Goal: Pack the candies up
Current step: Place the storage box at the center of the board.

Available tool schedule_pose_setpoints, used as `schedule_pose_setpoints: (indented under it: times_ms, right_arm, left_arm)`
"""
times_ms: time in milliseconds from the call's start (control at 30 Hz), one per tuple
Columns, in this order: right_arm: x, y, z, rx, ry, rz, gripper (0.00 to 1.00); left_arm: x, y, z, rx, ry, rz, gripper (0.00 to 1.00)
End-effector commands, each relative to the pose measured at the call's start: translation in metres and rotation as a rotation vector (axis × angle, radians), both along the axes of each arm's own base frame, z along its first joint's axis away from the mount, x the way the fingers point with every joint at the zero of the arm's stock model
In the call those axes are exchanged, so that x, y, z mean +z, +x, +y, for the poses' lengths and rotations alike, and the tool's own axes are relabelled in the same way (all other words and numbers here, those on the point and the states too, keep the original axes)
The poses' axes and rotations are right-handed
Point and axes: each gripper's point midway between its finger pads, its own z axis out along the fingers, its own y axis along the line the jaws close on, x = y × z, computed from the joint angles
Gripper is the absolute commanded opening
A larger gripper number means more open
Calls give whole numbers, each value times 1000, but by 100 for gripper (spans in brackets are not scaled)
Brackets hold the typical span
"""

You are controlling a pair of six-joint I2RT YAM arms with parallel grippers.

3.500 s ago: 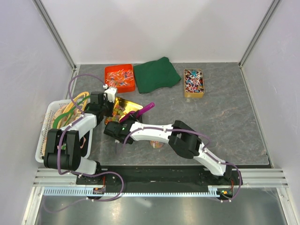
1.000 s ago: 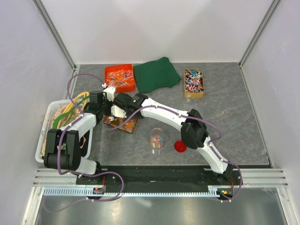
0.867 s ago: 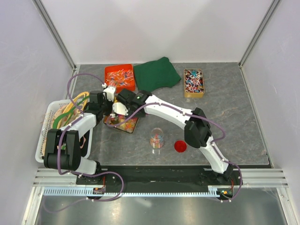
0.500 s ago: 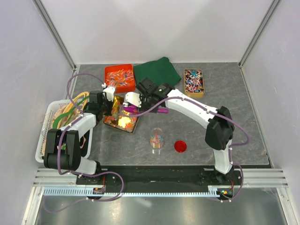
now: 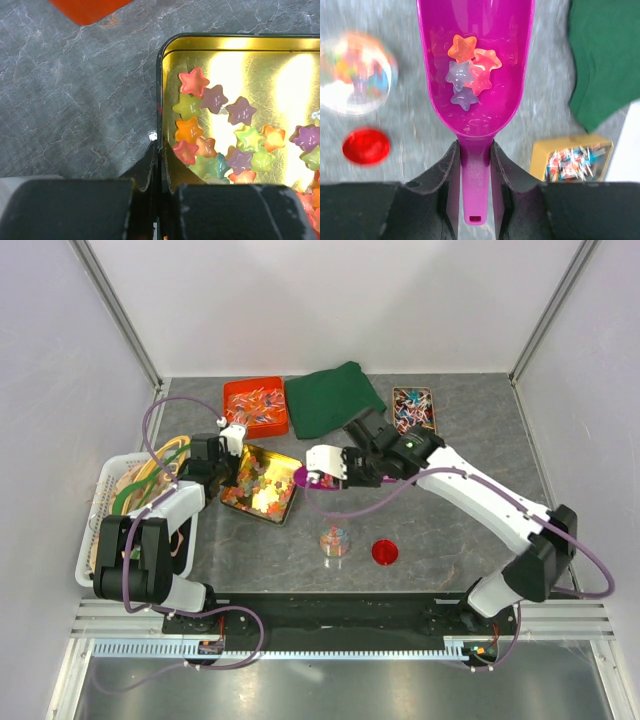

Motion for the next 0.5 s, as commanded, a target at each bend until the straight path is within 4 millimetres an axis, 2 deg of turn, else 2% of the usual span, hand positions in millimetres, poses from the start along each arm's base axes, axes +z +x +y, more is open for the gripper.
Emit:
schedule_pose_setpoints:
  times_ms: [0, 267, 333, 467]
  right_arm:
    - [4, -14, -44, 22, -120, -70, 0]
    - [13, -36, -92, -3, -252, -88, 0]
    - [6, -38, -108, -12, -317, -96, 0]
    - [0, -44, -124, -6, -397, -90, 0]
  left_arm:
    - [40, 26, -3, -4, -25, -146, 2]
    - [36, 27, 0, 8, -9, -137, 2]
    - [38, 28, 1, 12, -5, -142, 2]
    - [37, 28, 3, 17, 1, -141, 2]
